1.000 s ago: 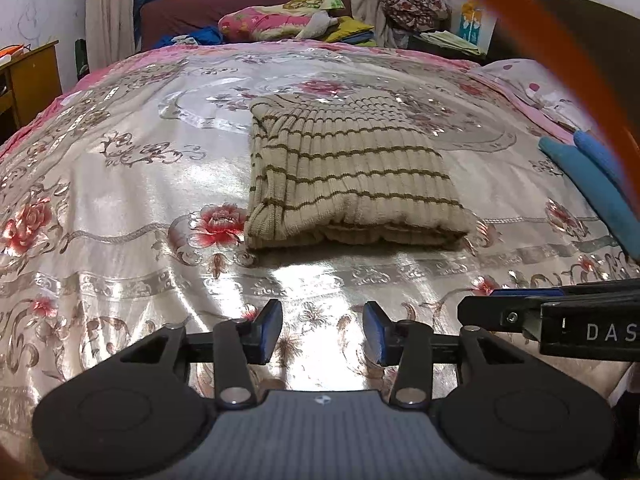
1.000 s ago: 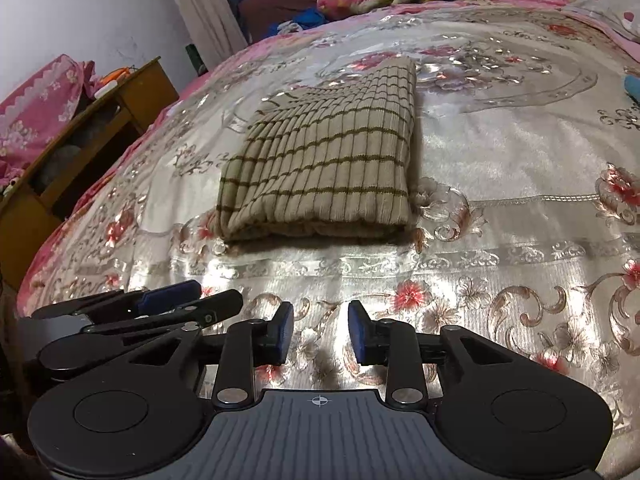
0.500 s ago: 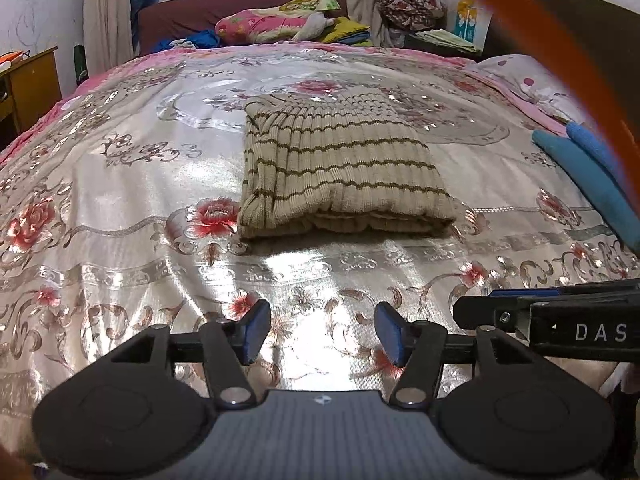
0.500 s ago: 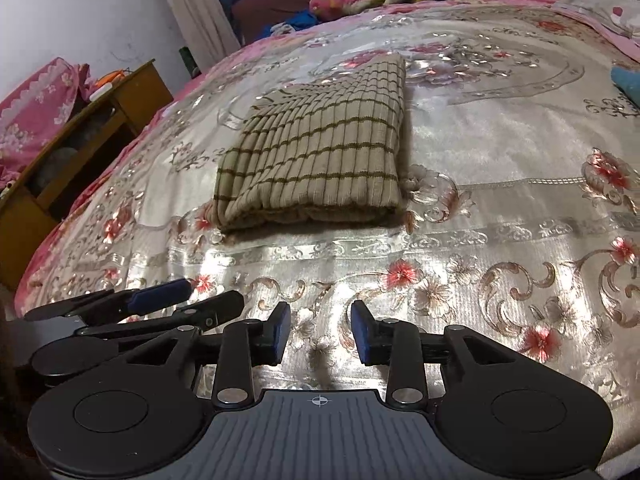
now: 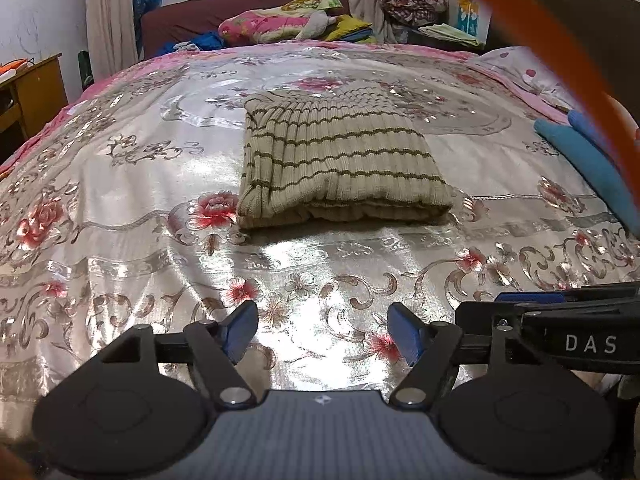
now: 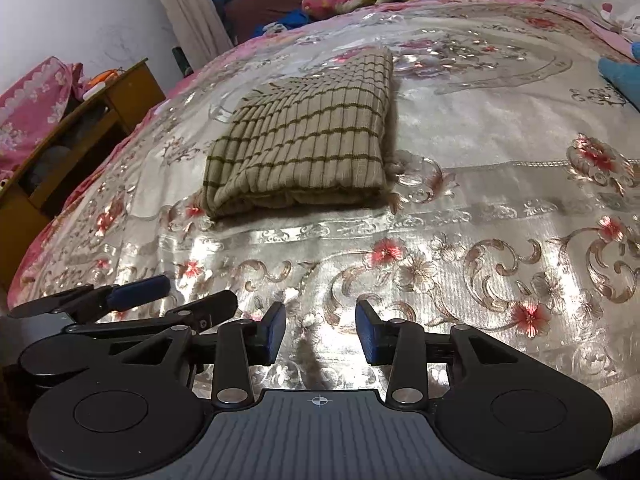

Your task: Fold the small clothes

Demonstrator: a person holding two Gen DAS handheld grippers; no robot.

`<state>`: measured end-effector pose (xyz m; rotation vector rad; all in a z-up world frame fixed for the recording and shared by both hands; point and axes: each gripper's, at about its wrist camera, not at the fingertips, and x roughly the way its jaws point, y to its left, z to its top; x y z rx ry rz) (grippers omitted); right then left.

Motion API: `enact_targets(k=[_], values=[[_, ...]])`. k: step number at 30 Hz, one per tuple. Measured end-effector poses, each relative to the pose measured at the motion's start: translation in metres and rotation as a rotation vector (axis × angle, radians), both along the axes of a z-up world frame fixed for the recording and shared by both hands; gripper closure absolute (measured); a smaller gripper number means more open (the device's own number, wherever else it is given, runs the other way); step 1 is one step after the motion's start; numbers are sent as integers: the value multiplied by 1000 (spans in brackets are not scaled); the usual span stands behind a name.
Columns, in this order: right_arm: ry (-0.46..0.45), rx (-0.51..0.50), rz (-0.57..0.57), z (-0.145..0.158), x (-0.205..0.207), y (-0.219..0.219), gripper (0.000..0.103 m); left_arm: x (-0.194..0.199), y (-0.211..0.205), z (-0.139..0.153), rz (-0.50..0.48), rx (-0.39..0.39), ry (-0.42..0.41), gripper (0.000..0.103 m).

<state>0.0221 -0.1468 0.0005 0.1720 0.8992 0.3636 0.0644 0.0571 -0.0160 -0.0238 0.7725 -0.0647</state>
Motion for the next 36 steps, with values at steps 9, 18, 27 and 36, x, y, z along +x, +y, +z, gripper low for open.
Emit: enact_targets(k=[9,18,27,36], values=[[-3,-19,-12,-3,-4,-2,65,-4,-1,1,7,7,2,26],[-6,-26,-12,-4,-7,-2,65,-6,-4,2,14,30,11,26],[-4,-26,-13,-4,-9,-2,64,-7,-6,3,20,36,22,26],[-4,-26,-12,-4,-8,-2,64,-6,-4,1,23,14,50,26]])
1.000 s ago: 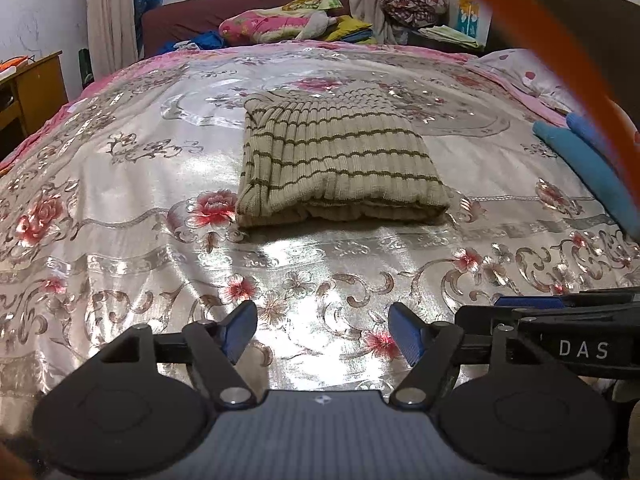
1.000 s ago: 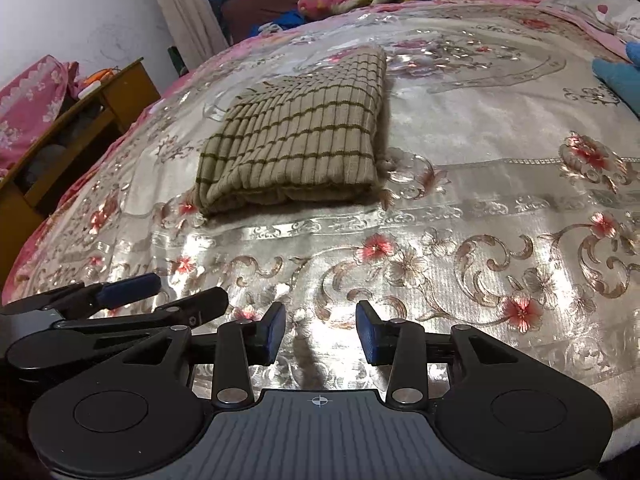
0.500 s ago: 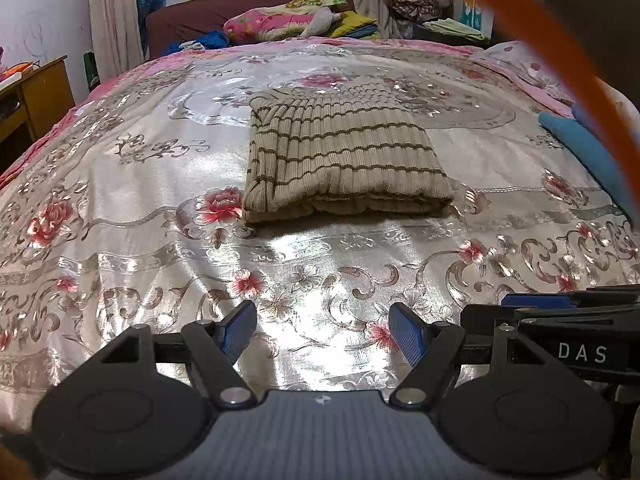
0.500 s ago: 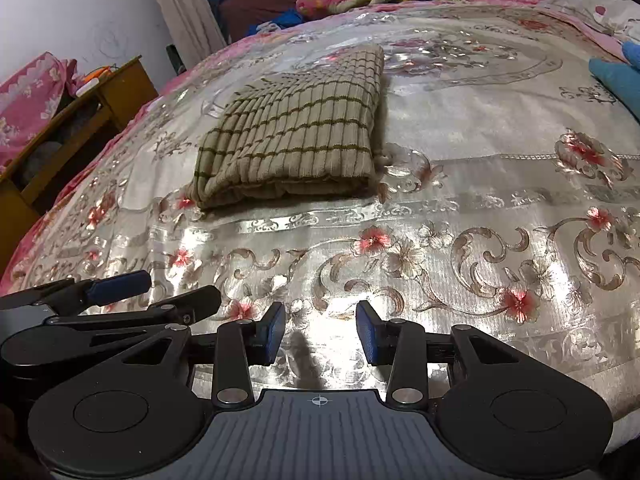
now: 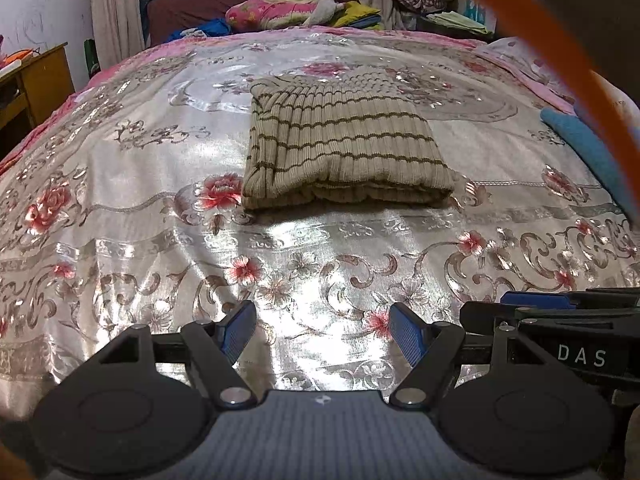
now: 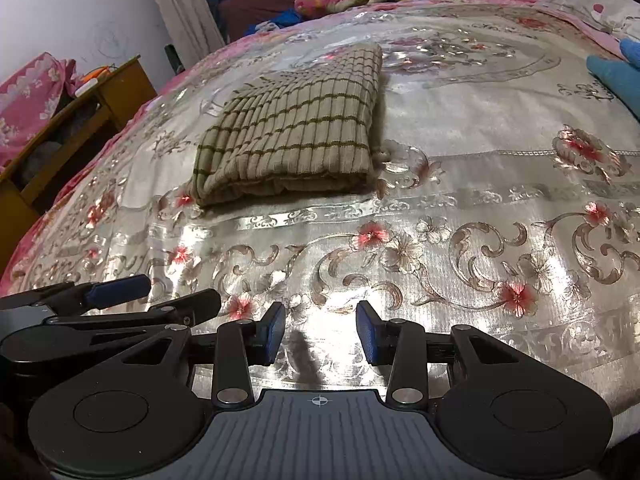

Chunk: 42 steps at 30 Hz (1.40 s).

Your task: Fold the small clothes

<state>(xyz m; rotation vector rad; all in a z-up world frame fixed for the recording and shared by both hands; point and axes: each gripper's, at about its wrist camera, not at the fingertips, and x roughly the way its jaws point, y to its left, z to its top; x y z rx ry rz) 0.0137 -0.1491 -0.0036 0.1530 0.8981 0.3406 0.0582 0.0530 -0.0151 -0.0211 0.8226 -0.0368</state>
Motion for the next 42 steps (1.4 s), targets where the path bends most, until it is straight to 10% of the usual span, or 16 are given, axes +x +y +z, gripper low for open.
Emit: enact_targets(k=[42], values=[[-16,-43,-38,-4,-9,-3,64,-7,2,-2,42,6,-11,4]])
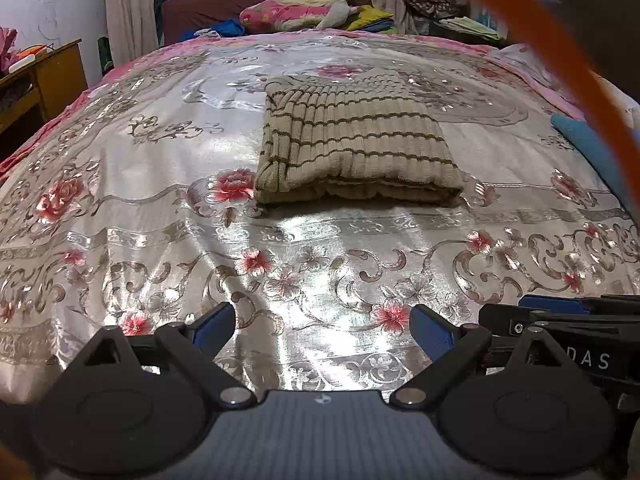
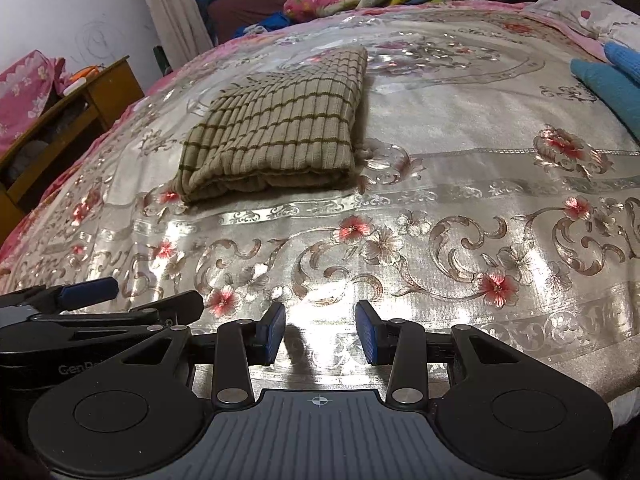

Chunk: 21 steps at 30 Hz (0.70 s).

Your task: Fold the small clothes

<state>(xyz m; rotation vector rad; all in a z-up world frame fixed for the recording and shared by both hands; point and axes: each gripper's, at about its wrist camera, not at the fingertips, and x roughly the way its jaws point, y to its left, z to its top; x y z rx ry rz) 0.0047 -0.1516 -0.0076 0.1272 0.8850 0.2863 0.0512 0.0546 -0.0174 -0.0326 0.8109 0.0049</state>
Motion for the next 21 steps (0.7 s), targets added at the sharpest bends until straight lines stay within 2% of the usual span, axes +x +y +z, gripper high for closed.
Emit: enact_targets(k=[21], values=[[0,-2,0,0,0,1,64,-1,0,0,7,8,1,4]])
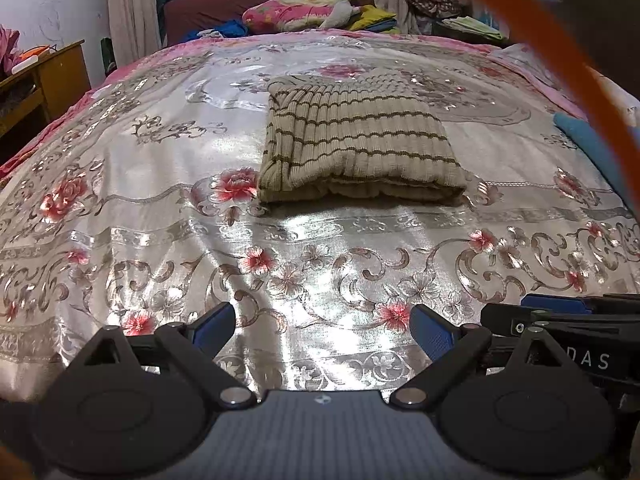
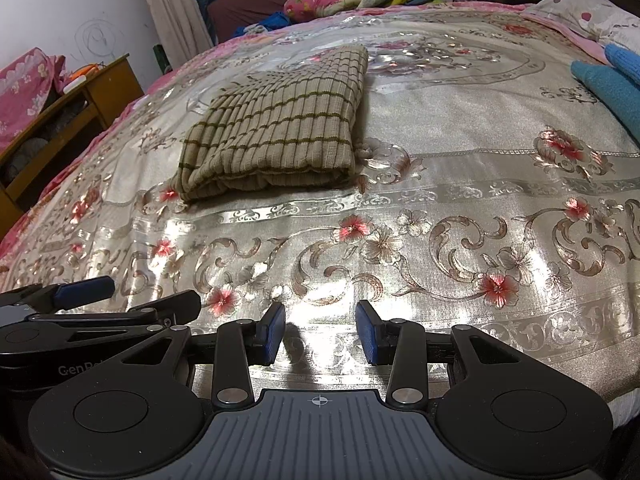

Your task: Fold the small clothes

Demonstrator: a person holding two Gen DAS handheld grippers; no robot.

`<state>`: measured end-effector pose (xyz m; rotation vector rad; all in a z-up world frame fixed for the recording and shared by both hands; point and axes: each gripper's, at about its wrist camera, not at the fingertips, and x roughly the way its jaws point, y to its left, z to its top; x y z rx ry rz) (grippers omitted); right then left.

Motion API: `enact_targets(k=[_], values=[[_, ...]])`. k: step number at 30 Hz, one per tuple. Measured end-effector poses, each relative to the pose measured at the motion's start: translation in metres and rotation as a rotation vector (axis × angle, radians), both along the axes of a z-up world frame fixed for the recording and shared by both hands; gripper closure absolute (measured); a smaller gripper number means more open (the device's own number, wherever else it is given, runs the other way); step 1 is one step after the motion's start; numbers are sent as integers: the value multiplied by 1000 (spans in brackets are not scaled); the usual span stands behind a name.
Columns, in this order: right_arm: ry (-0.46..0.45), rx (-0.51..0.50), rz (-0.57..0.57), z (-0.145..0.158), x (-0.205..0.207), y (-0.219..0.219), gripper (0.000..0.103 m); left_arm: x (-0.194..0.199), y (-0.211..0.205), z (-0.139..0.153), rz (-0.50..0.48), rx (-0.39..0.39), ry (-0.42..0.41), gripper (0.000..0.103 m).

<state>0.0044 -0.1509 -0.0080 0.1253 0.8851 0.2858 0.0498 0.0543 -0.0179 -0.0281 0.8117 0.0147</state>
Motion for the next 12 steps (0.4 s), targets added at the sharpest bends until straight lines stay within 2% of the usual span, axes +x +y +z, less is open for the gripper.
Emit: enact_targets(k=[12], values=[[0,-2,0,0,0,0,64,1,1,-1,2,-2,8,4]])
